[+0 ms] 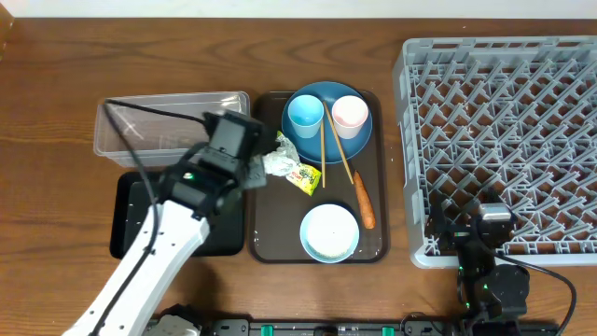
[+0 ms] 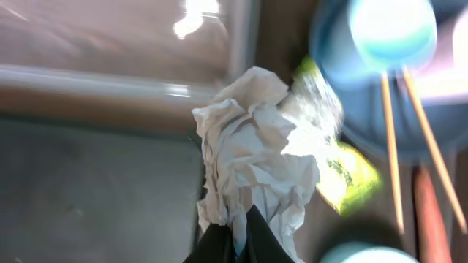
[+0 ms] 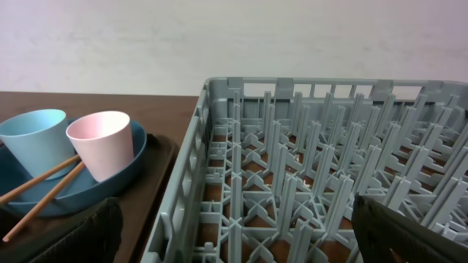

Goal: Sort waste into correct bins and load items into the dishwasher rack
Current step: 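Carry the tissue with the left gripper into the clear bin and release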

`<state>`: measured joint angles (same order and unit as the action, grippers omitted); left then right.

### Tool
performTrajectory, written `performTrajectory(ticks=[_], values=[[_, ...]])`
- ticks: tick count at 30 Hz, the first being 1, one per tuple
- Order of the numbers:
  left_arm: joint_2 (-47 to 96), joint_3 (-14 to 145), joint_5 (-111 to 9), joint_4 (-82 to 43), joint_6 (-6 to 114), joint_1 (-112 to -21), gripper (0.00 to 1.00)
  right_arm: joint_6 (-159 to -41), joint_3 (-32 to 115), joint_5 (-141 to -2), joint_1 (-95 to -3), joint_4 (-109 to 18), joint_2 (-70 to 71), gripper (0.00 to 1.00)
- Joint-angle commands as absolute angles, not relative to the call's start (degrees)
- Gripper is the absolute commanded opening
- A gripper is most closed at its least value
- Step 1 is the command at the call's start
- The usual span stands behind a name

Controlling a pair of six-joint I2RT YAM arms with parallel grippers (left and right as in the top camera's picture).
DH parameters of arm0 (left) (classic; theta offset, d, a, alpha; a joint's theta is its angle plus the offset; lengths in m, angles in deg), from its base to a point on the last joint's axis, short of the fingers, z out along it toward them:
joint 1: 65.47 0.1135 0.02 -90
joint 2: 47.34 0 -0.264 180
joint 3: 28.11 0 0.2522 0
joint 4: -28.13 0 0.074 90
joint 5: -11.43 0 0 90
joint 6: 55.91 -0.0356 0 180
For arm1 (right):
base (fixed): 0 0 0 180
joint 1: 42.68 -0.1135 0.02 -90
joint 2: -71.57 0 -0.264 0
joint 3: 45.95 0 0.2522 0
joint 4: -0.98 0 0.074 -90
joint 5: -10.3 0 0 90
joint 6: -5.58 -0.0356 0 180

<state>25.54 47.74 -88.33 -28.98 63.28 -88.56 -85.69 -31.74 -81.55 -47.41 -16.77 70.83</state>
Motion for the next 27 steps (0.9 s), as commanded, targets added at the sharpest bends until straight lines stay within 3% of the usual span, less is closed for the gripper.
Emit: performTrajectory(ticks=[1,12,20,27], values=[[25.7,48.6,-95.0,-27.1,63.5,-84.6,0.06,-86.5,-31.9,-81.4,-47.4,-16.9,70.9,0.99],[35.5,48.5,-94.9,-16.3,63.1,-72.4,0.09,-86.5,-31.9,-81.4,-47.4,-16.9,70.9,0.99],[44.3,48.6,-93.4,-11.1,60.2,-69.7,0.09,-86.5,-31.9,-81.4,-47.4,-16.9,70.9,0.99],[44.1,48.6,-83.2,-10.8,59.2,-69.7,0.09,-86.5,-31.9,-81.4,-47.4,-16.9,70.9,0.99]])
